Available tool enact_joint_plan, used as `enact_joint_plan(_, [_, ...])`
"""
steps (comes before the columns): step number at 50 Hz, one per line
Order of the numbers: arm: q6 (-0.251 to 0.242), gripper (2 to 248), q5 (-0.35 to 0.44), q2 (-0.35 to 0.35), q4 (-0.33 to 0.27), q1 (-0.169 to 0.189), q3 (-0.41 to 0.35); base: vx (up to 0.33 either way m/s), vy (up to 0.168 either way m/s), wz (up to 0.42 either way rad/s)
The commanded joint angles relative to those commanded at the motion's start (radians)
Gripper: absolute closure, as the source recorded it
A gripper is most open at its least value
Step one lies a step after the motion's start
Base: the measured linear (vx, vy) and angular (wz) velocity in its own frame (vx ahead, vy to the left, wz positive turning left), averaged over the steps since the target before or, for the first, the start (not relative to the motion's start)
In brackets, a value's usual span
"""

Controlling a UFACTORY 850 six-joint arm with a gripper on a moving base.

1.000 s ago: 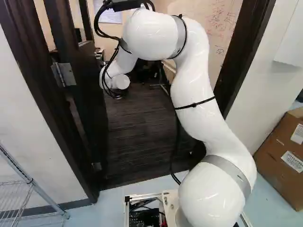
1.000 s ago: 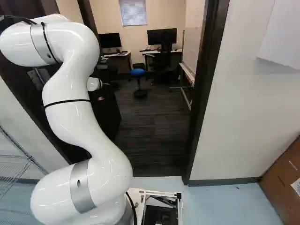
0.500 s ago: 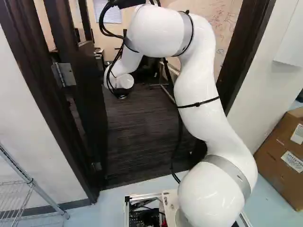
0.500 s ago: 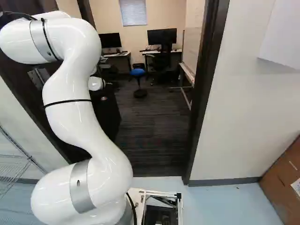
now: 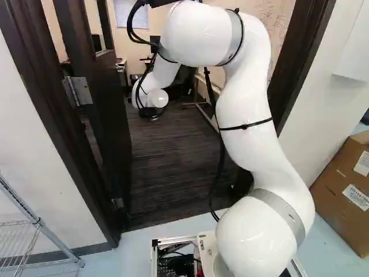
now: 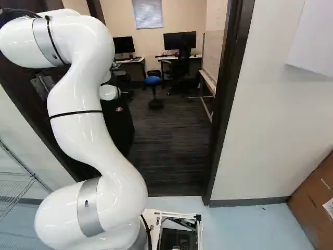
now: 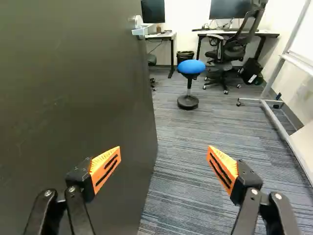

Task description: Open the door and move inside

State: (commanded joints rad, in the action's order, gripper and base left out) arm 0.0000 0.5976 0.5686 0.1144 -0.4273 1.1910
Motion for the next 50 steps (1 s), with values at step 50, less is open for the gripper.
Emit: enact_joint_plan(50, [0.0, 3, 0.0, -0.059, -0.08, 0.081, -0.077, 0.0, 0.0, 0.0])
